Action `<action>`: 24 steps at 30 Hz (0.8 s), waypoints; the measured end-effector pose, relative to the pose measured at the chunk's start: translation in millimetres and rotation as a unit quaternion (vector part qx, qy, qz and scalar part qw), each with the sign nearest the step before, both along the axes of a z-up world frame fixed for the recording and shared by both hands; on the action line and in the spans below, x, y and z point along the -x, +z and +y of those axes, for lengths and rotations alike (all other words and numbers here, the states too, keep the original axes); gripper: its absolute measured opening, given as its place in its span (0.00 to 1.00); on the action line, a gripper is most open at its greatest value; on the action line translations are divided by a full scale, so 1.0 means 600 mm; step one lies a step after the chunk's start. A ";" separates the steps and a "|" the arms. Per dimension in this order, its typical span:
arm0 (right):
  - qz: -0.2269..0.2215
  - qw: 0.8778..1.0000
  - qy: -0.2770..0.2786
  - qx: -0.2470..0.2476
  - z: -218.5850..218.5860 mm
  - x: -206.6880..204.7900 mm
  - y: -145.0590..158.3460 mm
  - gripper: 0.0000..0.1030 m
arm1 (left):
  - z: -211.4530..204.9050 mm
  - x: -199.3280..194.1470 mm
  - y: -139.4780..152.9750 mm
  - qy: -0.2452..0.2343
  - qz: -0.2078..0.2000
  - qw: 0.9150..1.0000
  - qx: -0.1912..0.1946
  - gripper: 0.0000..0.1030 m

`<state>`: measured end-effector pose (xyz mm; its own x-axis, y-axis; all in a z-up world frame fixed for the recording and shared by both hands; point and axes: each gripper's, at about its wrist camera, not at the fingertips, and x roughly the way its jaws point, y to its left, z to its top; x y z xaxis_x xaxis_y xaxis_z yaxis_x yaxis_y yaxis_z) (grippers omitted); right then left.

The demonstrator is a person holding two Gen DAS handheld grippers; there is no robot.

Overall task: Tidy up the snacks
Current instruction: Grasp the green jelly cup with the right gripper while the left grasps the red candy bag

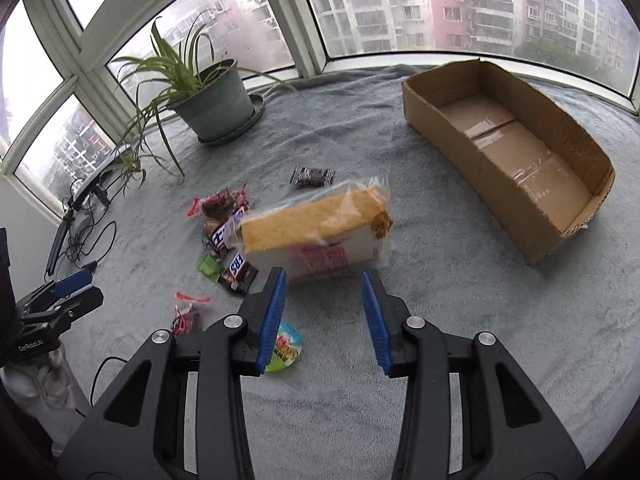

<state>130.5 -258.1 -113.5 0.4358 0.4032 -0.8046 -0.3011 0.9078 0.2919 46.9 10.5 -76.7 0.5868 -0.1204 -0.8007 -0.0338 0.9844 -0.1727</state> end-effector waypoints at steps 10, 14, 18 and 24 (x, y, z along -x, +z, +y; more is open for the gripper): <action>0.048 0.998 0.041 0.018 0.051 0.034 -0.073 0.64 | -0.038 0.009 -0.091 0.006 0.077 0.996 0.034 0.78; 0.048 0.997 0.056 0.028 0.073 0.037 -0.082 0.64 | -0.044 0.005 -0.103 0.009 0.077 0.996 0.032 0.78; 0.046 0.995 0.067 0.050 0.094 0.038 -0.092 0.64 | -0.041 -0.001 -0.112 0.012 0.076 0.996 0.040 0.78; 0.039 0.992 0.084 0.081 0.115 0.038 -0.099 0.64 | -0.039 -0.008 -0.125 0.016 0.077 0.996 0.052 0.78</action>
